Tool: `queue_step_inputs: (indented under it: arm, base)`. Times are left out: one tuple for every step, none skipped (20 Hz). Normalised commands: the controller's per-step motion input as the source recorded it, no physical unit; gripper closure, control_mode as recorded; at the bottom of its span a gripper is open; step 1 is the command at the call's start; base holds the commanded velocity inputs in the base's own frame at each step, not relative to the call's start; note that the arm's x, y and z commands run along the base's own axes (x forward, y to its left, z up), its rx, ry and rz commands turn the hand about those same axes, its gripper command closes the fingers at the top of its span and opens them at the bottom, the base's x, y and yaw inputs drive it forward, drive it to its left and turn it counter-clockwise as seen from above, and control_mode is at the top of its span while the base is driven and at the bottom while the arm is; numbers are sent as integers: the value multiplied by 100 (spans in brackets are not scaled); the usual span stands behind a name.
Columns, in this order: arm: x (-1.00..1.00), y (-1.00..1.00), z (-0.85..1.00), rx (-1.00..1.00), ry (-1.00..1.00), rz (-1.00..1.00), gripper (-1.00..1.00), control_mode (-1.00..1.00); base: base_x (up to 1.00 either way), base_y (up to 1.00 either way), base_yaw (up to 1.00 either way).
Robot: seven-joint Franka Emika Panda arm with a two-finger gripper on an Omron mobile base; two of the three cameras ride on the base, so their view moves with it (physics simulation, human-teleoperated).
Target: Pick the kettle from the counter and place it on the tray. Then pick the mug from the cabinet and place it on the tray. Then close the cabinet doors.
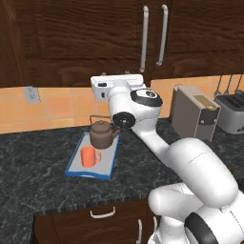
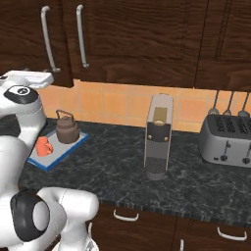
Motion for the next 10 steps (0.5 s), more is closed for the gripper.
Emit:
queue_step_inputs:
  arm:
    - [100,-37,0,8,21,35,-100,-100]
    - [100,-38,0,10,19,36,-100,-100]
    - [100,-40,0,11,17,36,-100,-100]
    - [100,-33,0,8,21,35,-100,-100]
    - [100,-34,-1,9,20,35,-100,-100]
    - [100,-40,-1,12,17,35,-100,-100]
    - [100,-33,-9,7,20,33,-100,-100]
    - [100,-33,-12,7,22,33,-100,-100]
    - [100,-38,-11,11,18,33,-100,-100]
    - [100,-31,-14,9,23,33,-100,-100]
  base:
    - [0,0,0]
    - [0,0,0]
    - [0,0,0]
    - [0,0,0]
    - [0,0,0]
    - [0,0,0]
    - [0,0,0]
    - [0,0,0]
    - [0,0,0]
    - [0,0,0]
